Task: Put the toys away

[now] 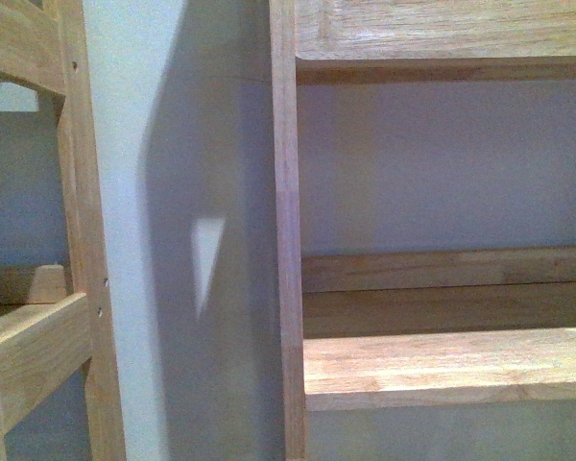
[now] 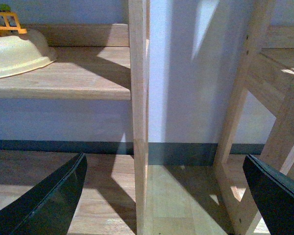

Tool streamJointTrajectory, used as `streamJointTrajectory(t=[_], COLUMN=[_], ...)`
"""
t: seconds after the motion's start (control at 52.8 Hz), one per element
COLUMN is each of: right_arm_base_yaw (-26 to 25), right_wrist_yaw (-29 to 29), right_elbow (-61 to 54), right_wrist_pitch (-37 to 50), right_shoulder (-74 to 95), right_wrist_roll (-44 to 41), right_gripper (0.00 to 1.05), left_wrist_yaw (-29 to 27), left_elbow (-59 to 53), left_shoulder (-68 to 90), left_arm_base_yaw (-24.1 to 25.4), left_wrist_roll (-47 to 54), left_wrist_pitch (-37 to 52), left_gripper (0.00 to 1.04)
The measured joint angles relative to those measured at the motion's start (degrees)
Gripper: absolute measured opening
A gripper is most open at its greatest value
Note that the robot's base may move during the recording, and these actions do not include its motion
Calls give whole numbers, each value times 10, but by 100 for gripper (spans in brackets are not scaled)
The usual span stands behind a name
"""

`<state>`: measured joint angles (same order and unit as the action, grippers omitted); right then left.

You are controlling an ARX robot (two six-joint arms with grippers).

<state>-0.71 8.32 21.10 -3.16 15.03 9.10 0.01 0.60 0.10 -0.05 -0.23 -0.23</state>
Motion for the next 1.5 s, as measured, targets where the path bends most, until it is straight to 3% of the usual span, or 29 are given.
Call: streamJointTrajectory(t=[0.038,0.095,0.55,1.497], right_arm_base_yaw=[3,8,7,7], right_wrist_yaw=[-62,-84,-83,-83], right_elbow=[-8,-23,-123,-203], right_wrist_pitch=[-22,-21,12,29], right_shoulder=[-6,-14,-76,-143], right_wrist_roll=[-36,-56,-87,-88], right_gripper=[81,73,2,3], left_wrist_yaw=[0,0,0,0], left_elbow=[0,0,0,0], left_shoulder=[0,0,0,0], left_arm_base_yaw=[0,0,0,0], left_wrist_roll=[0,0,0,0], left_wrist_pitch=[0,0,0,0], left_gripper=[98,98,98,98])
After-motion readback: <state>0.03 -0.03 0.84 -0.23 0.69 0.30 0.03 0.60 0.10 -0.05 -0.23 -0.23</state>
